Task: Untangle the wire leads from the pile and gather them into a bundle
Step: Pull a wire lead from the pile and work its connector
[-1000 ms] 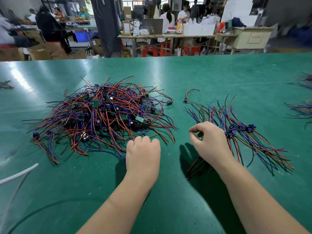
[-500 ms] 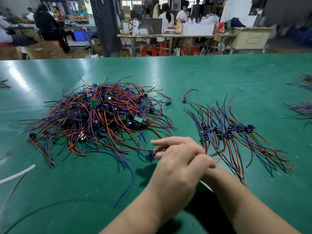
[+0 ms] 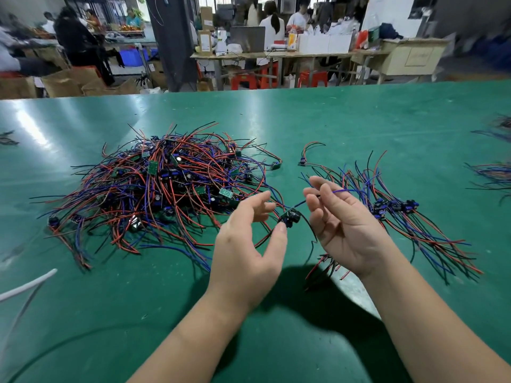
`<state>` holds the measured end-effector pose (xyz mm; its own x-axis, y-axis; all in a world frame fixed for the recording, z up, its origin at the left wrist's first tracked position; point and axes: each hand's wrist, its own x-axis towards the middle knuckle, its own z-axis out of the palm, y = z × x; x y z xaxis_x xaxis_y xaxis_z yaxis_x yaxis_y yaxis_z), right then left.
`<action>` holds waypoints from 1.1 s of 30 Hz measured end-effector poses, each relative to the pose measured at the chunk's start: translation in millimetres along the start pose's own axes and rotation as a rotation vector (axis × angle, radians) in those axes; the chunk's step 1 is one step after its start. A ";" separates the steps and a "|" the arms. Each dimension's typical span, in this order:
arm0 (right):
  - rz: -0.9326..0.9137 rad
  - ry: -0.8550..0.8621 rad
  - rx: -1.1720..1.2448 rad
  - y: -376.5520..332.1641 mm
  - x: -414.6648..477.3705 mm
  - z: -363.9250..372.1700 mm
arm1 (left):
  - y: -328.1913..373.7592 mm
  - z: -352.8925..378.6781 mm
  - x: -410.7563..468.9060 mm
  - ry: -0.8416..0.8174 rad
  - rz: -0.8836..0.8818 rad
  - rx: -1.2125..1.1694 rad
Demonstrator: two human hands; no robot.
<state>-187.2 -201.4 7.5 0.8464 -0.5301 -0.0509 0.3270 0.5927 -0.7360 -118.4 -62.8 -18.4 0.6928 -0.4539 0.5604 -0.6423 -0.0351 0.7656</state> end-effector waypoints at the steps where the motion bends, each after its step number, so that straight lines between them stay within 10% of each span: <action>1: 0.009 -0.002 0.009 0.3 -0.2 0.2 | 0.5 1.3 -1.0 -0.029 -0.020 -0.027; 10: -0.166 0.075 -0.171 2.3 2.5 -2.5 | 11.0 5.0 7.2 -0.107 -0.674 -0.770; 15: -0.029 -0.152 -0.313 -5.3 -4.9 -3.1 | 9.6 -4.7 16.8 -0.031 -0.942 -0.995; 33: 0.020 -0.151 -0.630 11.6 -0.6 -6.9 | 10.1 -10.4 10.8 -0.397 -0.777 -0.786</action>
<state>-186.8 -198.3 -5.7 0.9144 -0.4047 -0.0069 0.0403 0.1081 -0.9933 -114.0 -58.8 -1.3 0.5691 -0.8034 -0.1749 0.3832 0.0710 0.9209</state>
